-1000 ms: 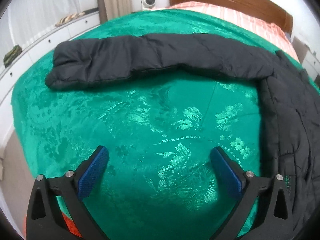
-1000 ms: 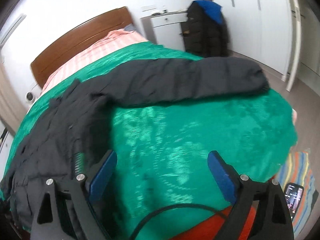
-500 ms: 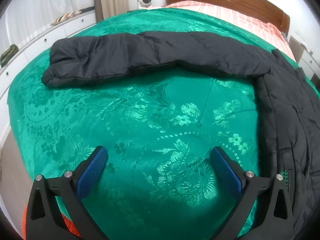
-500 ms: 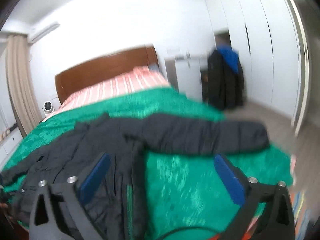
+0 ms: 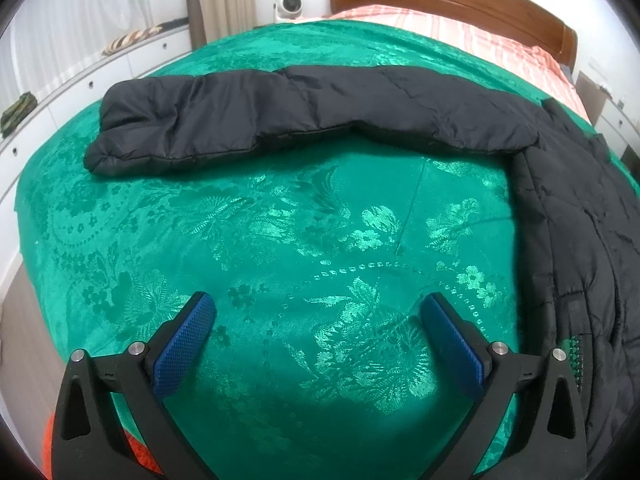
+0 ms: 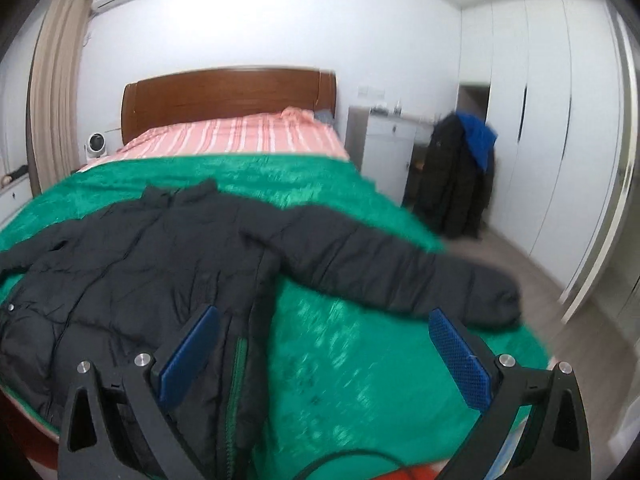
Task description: Fold large clothes
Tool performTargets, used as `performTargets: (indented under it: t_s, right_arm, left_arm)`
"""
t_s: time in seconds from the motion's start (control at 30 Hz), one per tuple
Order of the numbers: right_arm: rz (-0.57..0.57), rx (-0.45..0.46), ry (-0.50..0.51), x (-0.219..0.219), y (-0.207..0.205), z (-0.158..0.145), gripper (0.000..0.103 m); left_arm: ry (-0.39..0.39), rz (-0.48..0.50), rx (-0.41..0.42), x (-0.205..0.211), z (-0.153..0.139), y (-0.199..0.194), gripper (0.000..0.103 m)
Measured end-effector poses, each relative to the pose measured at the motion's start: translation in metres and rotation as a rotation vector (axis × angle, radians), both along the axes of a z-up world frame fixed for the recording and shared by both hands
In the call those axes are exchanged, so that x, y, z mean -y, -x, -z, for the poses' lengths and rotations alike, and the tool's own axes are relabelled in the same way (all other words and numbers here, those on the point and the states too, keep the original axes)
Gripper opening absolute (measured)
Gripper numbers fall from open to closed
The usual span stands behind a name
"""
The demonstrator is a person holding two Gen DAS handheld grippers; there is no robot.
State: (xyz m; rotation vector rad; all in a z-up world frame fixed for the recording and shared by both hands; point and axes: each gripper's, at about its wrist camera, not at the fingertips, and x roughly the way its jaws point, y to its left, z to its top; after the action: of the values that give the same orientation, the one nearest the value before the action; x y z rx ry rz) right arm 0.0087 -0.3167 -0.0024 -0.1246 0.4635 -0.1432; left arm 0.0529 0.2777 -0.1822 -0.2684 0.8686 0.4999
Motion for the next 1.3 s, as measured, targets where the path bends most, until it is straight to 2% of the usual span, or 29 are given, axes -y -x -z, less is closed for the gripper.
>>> performTargets:
  t_s: [0.07,0.13,0.2,0.23,0.33,0.37,0.43,0.5,0.63,0.8,0.93,1.0,1.07,1.23,1.3]
  right_arm:
    - [-0.003,0.057,-0.009,-0.002,0.006,-0.025,0.103]
    - [-0.041,0.133,-0.081,-0.003,0.017,-0.058,0.103]
    - [-0.123,0.196,-0.203,-0.001,0.027,-0.085,0.103]
    - [-0.196,0.223,-0.304,0.002,0.031,-0.097,0.103]
    - [-0.326,0.215,-0.558,0.019,0.025,-0.105,0.103]
    - [-0.322,0.203,-0.593,0.023,0.021,-0.102,0.103]
    - [-0.245,0.153,-0.622,0.032,0.010,-0.084,0.103]
    - [-0.150,0.090,-0.608,0.040,0.001,-0.063,0.103]
    - [-0.051,-0.010,-0.534,0.048,-0.005,-0.027,0.103]
    - [-0.031,-0.050,-0.483,0.052,-0.003,-0.007,0.103]
    - [-0.006,-0.031,-0.478,0.067,-0.014,0.011,0.103]
    - [0.000,0.008,-0.539,0.085,-0.020,0.025,0.103]
    - [0.050,0.009,-0.607,0.105,-0.027,0.041,0.103]
    - [0.267,-0.101,-0.880,0.180,-0.057,0.097,0.103]
    - [0.312,-0.097,-1.022,0.205,-0.067,0.113,0.103]
  left_arm:
    - [-0.001,0.000,0.000,0.000,-0.001,0.000,0.103]
    - [-0.002,0.001,0.000,0.001,-0.001,0.000,0.103]
    - [-0.003,0.000,0.001,0.002,-0.001,0.000,0.103]
    - [-0.003,0.000,0.001,0.002,-0.001,0.000,0.103]
    - [-0.006,-0.001,0.001,0.002,-0.002,-0.001,0.103]
    - [-0.006,0.000,0.002,0.002,-0.002,-0.001,0.103]
    - [-0.006,0.000,0.002,0.002,-0.002,-0.001,0.103]
    - [-0.007,0.002,0.003,0.002,-0.003,-0.001,0.103]
    - [-0.012,0.002,0.004,0.002,-0.003,-0.002,0.103]
    - [-0.020,-0.001,0.004,0.004,-0.002,-0.002,0.103]
    - [-0.020,0.000,0.005,0.004,-0.002,-0.003,0.103]
    - [-0.021,0.000,0.006,0.005,-0.002,-0.003,0.103]
    - [-0.023,-0.001,0.007,0.005,-0.002,-0.003,0.103]
    - [-0.025,-0.003,0.009,0.007,-0.002,-0.003,0.103]
    - [-0.028,-0.003,0.010,0.007,-0.002,-0.003,0.103]
